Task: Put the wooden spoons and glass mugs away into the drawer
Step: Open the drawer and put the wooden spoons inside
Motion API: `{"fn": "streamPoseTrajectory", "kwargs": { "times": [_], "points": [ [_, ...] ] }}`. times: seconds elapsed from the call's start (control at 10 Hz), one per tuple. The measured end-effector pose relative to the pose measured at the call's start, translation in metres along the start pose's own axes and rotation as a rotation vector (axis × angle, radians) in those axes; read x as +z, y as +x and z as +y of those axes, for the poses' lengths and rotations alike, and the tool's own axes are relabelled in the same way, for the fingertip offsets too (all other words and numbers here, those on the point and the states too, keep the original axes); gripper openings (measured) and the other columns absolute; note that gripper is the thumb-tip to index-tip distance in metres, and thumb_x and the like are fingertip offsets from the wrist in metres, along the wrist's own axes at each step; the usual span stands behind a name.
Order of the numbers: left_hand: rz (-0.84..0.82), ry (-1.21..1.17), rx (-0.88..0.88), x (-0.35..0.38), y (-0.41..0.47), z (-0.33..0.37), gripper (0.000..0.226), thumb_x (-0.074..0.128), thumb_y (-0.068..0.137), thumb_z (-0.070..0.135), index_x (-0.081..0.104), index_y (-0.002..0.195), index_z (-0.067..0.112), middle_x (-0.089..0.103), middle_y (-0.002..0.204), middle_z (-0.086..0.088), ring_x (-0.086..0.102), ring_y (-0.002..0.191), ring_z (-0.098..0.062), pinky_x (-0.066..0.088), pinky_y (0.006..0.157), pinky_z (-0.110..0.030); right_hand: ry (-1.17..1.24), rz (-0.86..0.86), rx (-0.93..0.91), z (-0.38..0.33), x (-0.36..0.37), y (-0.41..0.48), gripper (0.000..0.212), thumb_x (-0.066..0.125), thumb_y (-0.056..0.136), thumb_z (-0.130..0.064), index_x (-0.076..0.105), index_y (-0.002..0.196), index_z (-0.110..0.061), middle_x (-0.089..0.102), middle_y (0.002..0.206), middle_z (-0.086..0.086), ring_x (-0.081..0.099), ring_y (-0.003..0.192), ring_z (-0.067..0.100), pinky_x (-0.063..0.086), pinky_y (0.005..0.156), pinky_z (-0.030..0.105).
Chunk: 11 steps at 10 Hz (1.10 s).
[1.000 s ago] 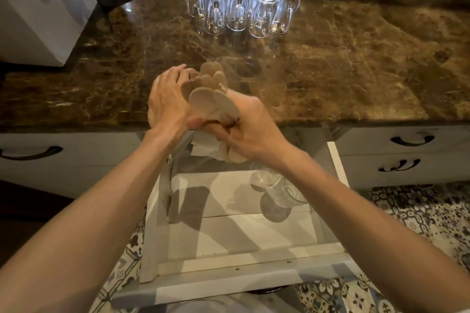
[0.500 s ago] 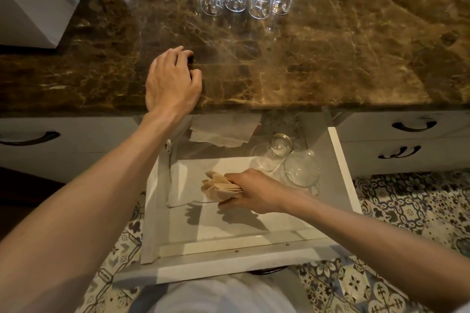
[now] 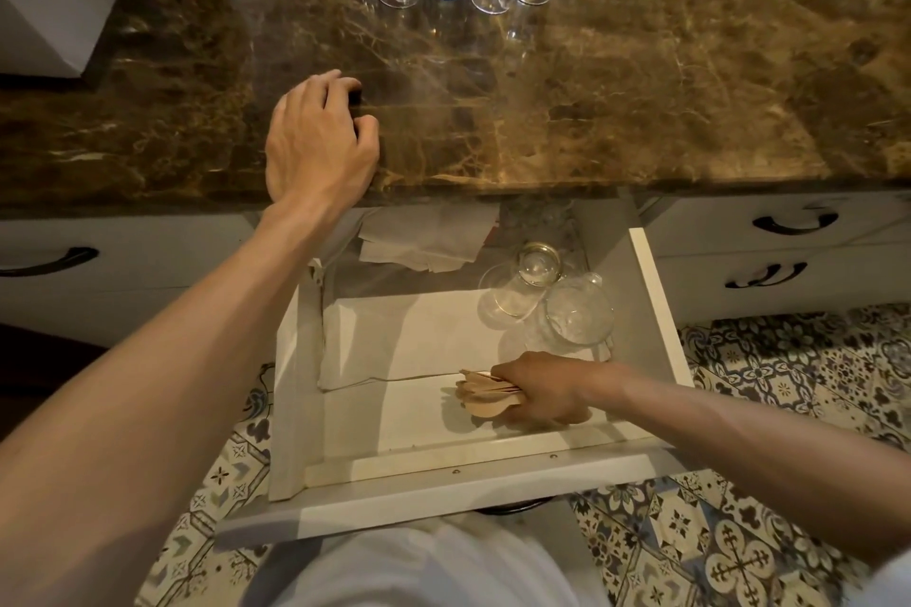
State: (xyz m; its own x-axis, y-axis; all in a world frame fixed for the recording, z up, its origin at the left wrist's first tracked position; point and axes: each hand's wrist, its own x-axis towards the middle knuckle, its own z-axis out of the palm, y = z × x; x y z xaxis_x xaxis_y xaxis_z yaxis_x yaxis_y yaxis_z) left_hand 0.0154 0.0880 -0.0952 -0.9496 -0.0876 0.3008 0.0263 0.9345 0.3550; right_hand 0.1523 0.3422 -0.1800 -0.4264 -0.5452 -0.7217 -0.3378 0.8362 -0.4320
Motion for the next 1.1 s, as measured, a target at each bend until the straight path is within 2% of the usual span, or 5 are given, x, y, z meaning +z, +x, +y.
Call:
{"fn": "streamPoseTrajectory", "kwargs": {
  "times": [0.2,0.6,0.7,0.9,1.1],
  "points": [
    [0.005,-0.004,0.002,0.0,0.0,0.0,0.044,0.039,0.091,0.03,0.049,0.131,0.014,0.048,0.139,-0.006,0.04,0.13,-0.021,0.023,0.113,-0.037,-0.058,-0.121,0.101,0.017,0.01,-0.007,0.023,0.06,0.088,-0.027,0.055,0.106,-0.013,0.065,0.108,0.01,0.059,0.095,0.027,0.036,0.07,0.027],
    [0.01,-0.006,0.002,0.001,-0.001,0.0,0.044,0.038,0.091,0.03,0.049,0.131,0.015,0.048,0.139,-0.006,0.04,0.13,-0.021,0.023,0.112,-0.036,-0.066,-0.268,0.23,0.032,0.005,-0.026,0.023,0.048,0.091,-0.026,0.053,0.112,-0.017,0.062,0.113,0.007,0.056,0.101,0.025,0.044,0.084,0.036],
    [0.008,-0.006,0.0,0.002,-0.001,0.0,0.044,0.039,0.091,0.03,0.049,0.131,0.015,0.048,0.139,-0.006,0.04,0.13,-0.021,0.023,0.112,-0.036,-0.058,-0.269,0.228,0.032,0.002,-0.032,0.023,0.047,0.089,-0.02,0.055,0.11,-0.015,0.062,0.111,0.008,0.056,0.098,0.025,0.044,0.085,0.036],
    [0.011,-0.015,-0.004,0.001,0.0,0.001,0.044,0.039,0.09,0.029,0.05,0.13,0.014,0.049,0.138,-0.006,0.04,0.13,-0.021,0.022,0.113,-0.036,-0.121,-0.251,0.226,0.027,-0.001,-0.044,0.042,0.041,0.089,-0.017,0.048,0.13,-0.019,0.053,0.126,0.006,0.051,0.114,0.027,0.042,0.1,0.042],
    [0.007,-0.015,-0.005,0.0,-0.001,0.001,0.044,0.039,0.091,0.029,0.05,0.131,0.014,0.048,0.139,-0.006,0.039,0.131,-0.021,0.022,0.113,-0.036,-0.224,-0.208,0.251,0.021,0.004,-0.045,0.041,0.041,0.092,-0.019,0.044,0.132,-0.015,0.054,0.13,0.006,0.055,0.112,0.026,0.046,0.096,0.04]
  ]
}}
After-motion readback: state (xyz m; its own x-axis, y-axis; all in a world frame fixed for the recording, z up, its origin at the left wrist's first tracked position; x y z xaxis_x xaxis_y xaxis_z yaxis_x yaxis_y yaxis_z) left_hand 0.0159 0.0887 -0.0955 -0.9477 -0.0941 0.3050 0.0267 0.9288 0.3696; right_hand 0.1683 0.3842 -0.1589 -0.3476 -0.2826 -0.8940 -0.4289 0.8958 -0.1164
